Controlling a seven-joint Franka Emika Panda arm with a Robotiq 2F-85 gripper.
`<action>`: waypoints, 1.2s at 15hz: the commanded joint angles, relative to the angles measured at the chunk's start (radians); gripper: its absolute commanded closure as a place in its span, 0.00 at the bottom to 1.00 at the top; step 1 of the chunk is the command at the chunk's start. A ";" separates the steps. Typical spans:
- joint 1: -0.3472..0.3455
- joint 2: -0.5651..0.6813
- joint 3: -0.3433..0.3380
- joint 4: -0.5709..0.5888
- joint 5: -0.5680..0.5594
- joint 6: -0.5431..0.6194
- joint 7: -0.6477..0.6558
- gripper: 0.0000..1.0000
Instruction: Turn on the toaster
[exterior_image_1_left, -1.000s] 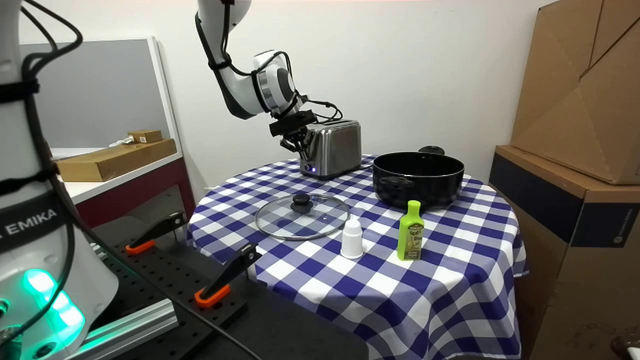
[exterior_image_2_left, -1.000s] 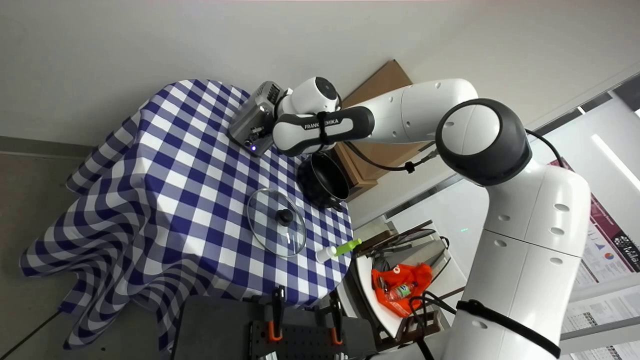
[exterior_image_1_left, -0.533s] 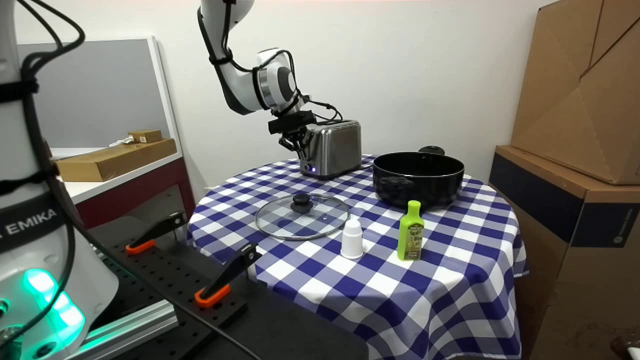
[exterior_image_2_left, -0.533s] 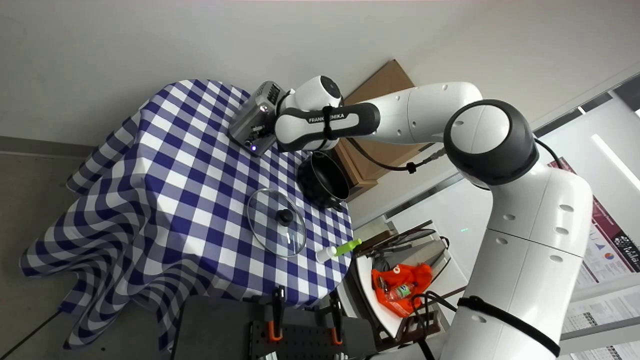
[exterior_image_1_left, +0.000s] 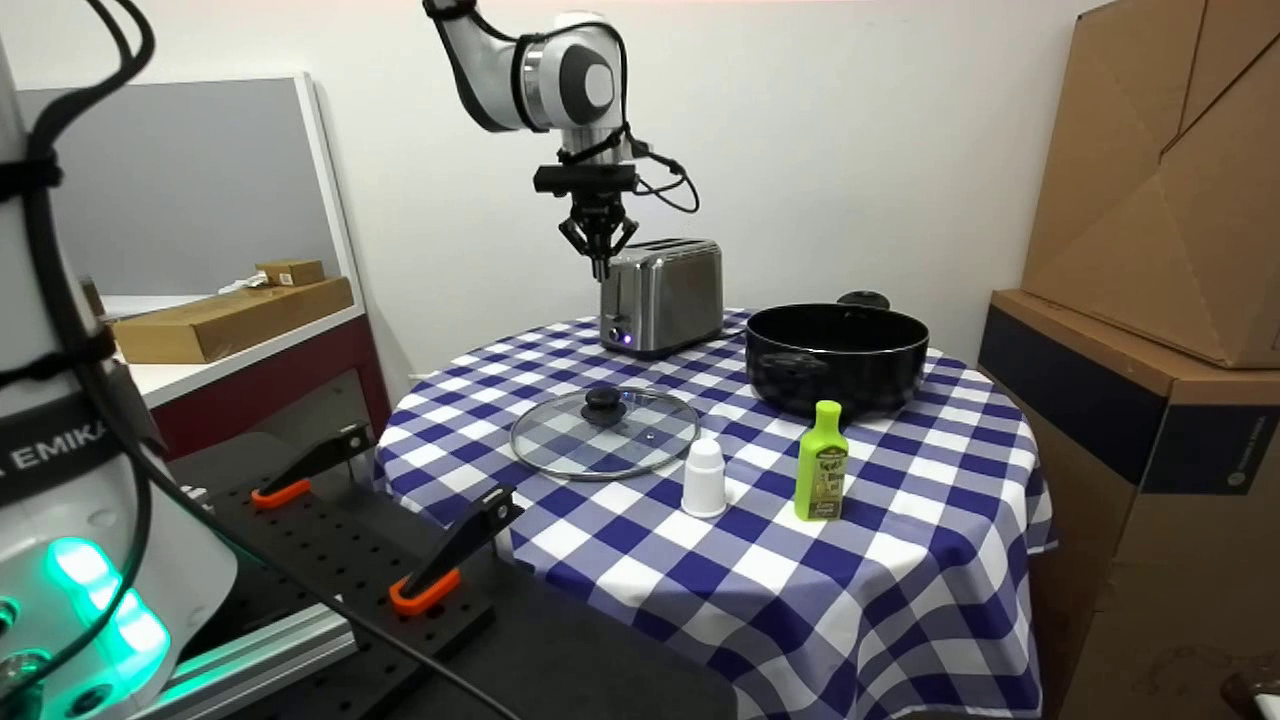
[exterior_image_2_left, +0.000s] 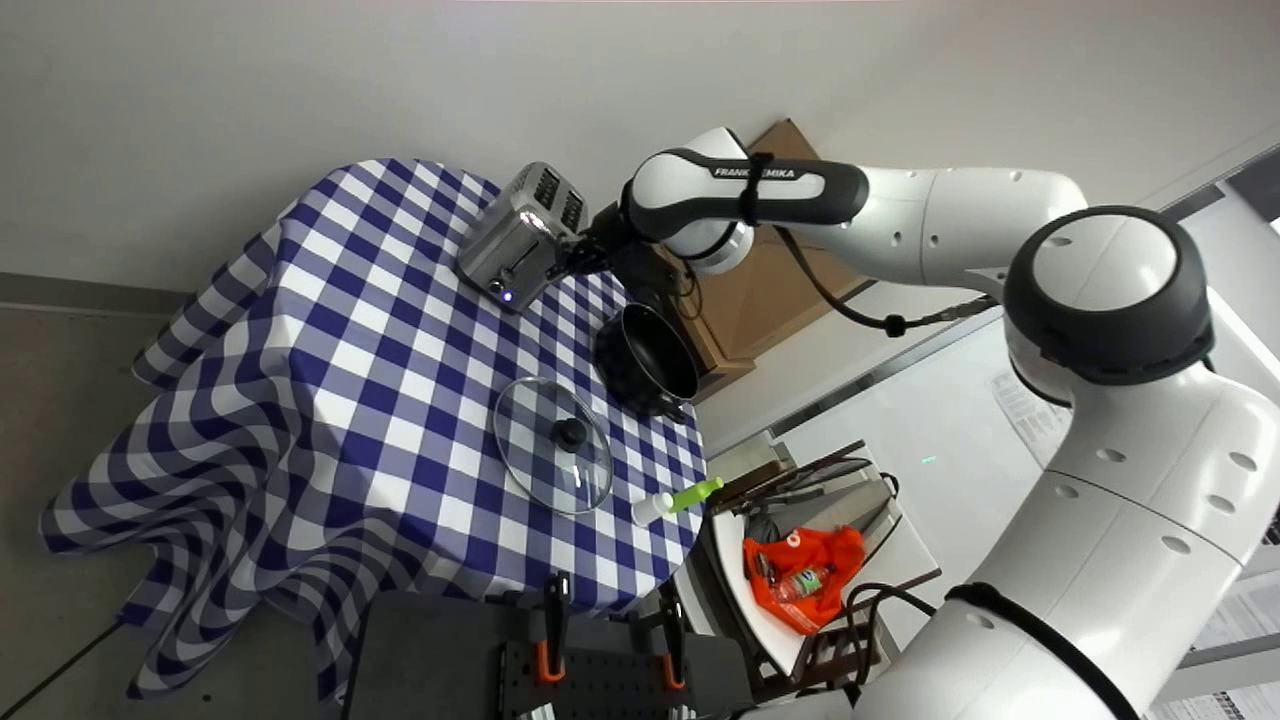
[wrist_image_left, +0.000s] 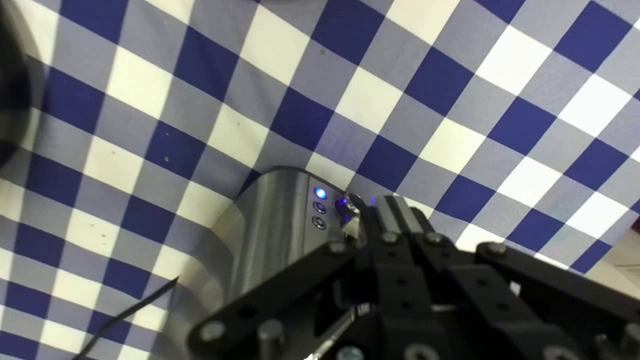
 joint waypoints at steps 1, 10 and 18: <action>-0.013 -0.178 -0.037 -0.127 0.064 -0.069 0.062 1.00; -0.027 -0.470 -0.061 -0.414 0.273 -0.147 0.111 0.53; -0.022 -0.678 -0.118 -0.522 0.179 -0.311 0.165 0.00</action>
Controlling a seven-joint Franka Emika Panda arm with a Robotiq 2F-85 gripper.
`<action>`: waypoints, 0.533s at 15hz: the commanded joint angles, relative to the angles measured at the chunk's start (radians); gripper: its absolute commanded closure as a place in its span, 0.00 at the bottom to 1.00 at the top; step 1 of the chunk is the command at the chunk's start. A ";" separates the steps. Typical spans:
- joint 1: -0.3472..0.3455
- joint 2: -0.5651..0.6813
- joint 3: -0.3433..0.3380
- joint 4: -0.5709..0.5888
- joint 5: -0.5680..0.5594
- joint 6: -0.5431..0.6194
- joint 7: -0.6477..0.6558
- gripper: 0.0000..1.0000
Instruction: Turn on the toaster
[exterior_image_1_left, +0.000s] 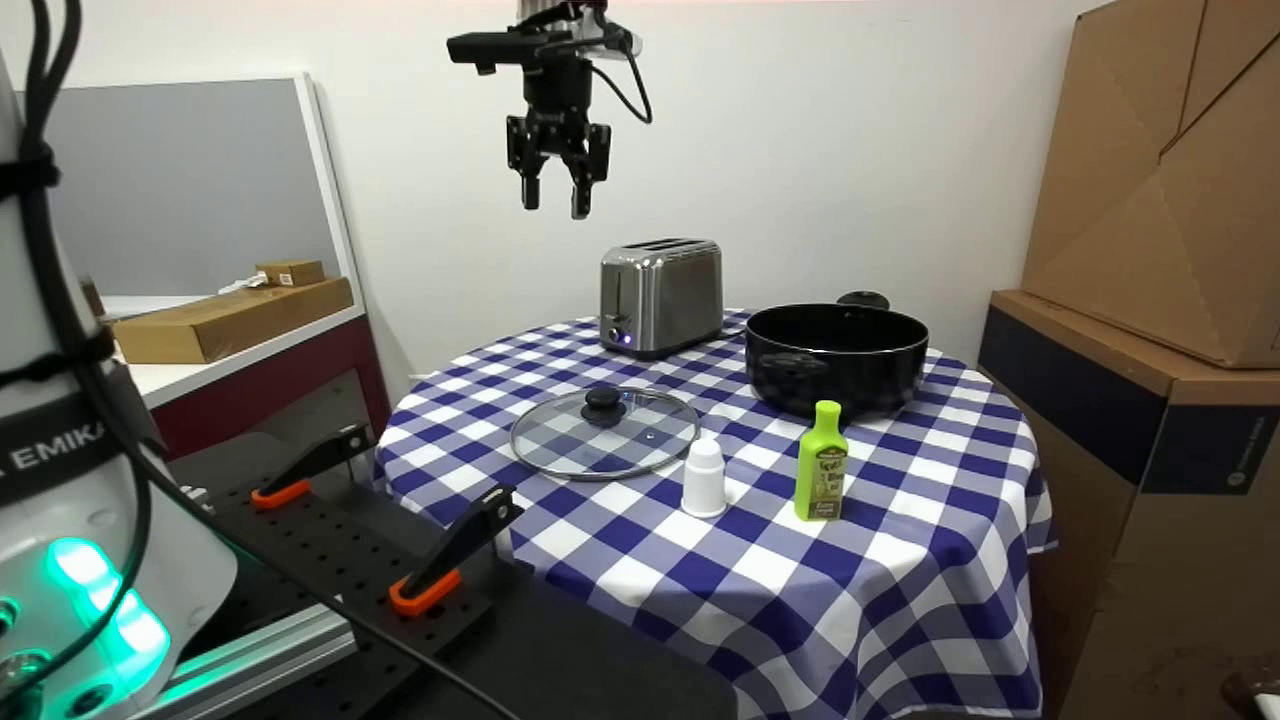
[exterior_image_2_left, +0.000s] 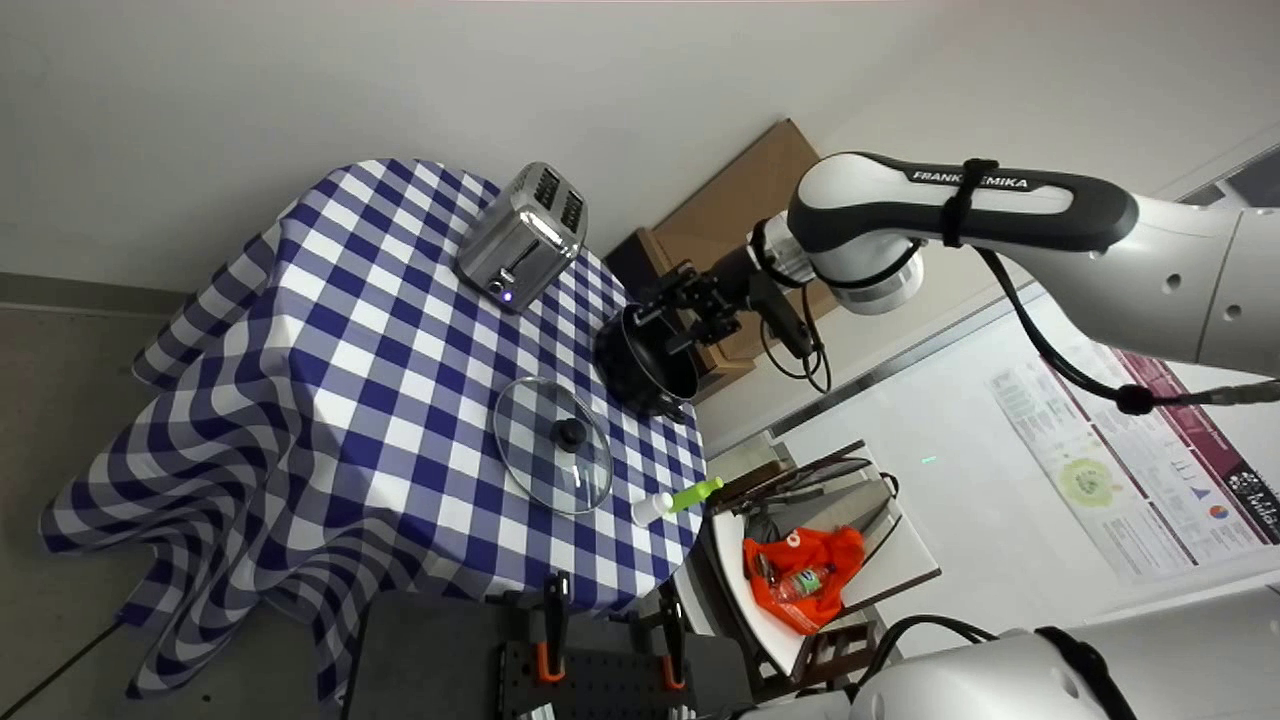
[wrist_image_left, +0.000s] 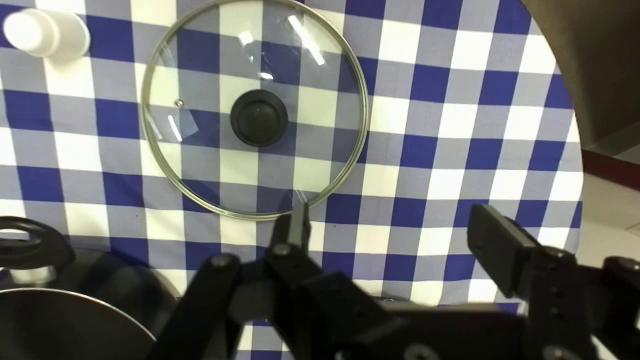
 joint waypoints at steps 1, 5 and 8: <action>-0.001 -0.100 -0.030 -0.039 -0.063 -0.079 0.030 0.00; -0.003 -0.123 -0.049 -0.021 -0.105 -0.145 0.025 0.00; 0.001 -0.123 -0.053 -0.009 -0.109 -0.176 0.013 0.00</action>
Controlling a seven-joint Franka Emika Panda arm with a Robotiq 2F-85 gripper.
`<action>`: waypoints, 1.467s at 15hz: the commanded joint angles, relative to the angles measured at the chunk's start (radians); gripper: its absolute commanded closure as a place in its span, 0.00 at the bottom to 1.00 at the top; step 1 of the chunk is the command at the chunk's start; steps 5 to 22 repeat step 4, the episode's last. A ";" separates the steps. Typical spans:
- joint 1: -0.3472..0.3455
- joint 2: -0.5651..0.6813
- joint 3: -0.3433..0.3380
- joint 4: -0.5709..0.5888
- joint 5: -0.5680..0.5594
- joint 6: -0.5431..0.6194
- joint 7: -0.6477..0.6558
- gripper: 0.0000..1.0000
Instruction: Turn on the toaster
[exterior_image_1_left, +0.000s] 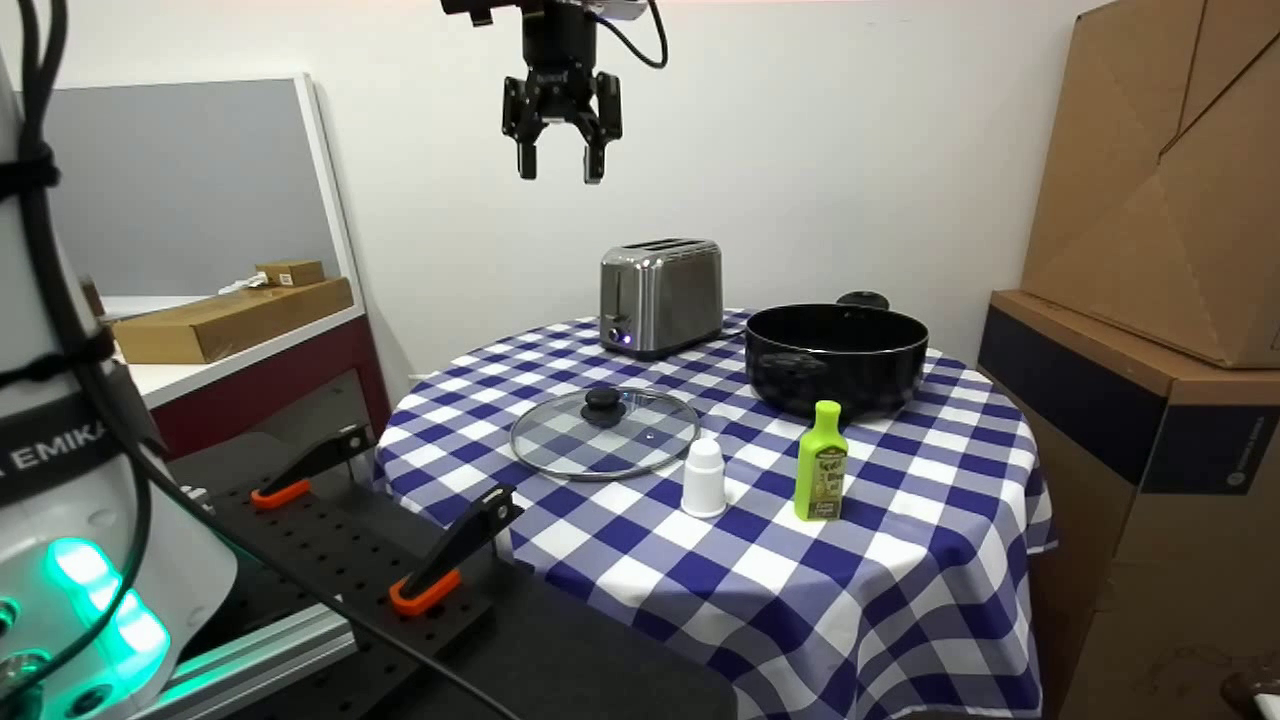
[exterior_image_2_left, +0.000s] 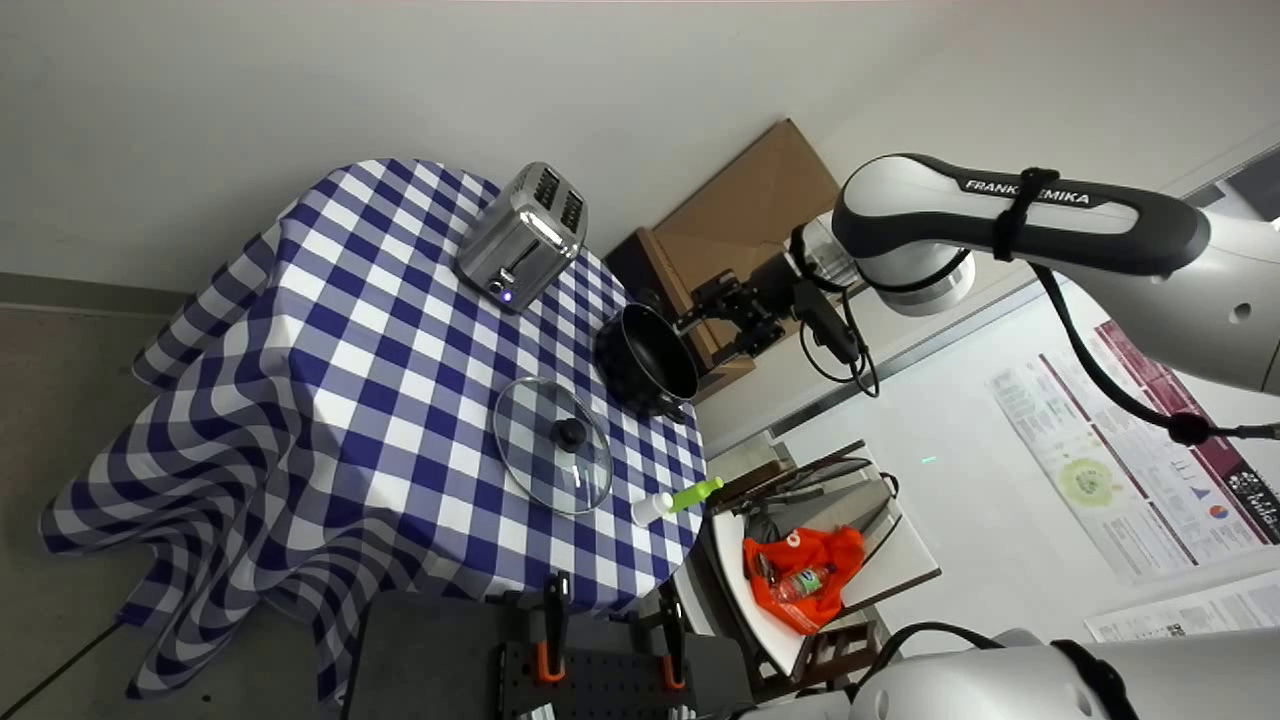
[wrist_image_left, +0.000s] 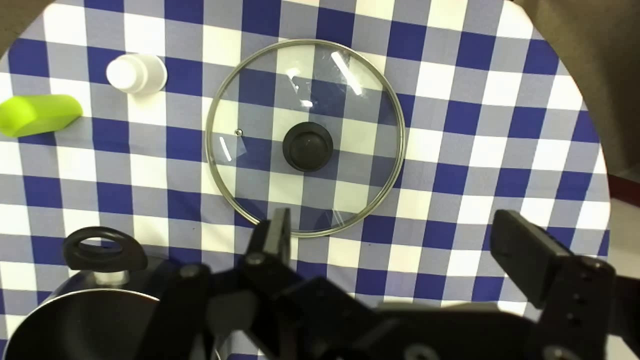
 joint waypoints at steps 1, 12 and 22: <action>0.004 -0.014 -0.008 0.016 -0.005 -0.059 0.005 0.00; 0.006 -0.003 -0.006 0.006 -0.002 -0.027 0.001 0.00; 0.006 -0.003 -0.006 0.006 -0.002 -0.027 0.001 0.00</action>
